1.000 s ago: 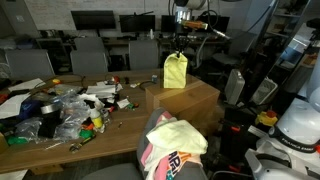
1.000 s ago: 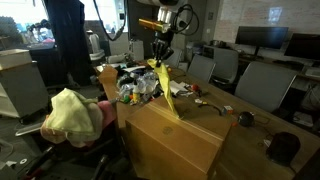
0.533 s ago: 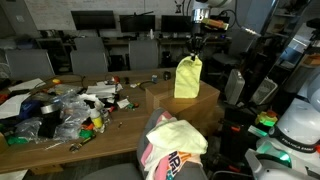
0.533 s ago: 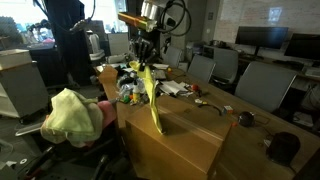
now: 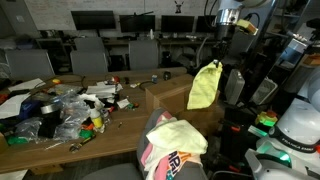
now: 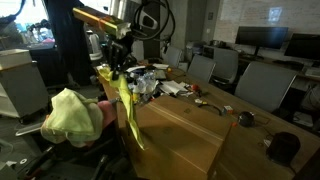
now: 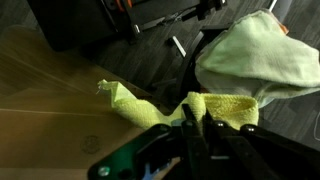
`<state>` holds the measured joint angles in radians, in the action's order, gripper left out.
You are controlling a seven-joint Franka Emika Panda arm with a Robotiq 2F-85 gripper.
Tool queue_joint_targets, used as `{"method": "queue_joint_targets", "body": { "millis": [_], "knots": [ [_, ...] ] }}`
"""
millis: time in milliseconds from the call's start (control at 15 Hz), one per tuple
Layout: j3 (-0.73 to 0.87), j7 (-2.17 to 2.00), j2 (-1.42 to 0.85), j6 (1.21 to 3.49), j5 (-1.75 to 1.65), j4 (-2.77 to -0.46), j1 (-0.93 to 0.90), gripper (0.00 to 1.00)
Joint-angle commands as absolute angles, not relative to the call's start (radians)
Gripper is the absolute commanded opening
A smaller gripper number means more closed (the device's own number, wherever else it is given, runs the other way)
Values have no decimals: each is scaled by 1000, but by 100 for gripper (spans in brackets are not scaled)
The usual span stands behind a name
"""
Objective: Remove all the clothes from the top of the box and hang them on the chair
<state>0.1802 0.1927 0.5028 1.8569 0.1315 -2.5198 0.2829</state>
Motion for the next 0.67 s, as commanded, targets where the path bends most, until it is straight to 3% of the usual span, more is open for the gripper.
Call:
{"method": "queue_joint_targets", "body": {
  "millis": [0,600],
  "knots": [
    [199,281,676,1824,127,-2589,213,2],
    [65,263,677,1817,87,-2454,12,2]
  ]
}}
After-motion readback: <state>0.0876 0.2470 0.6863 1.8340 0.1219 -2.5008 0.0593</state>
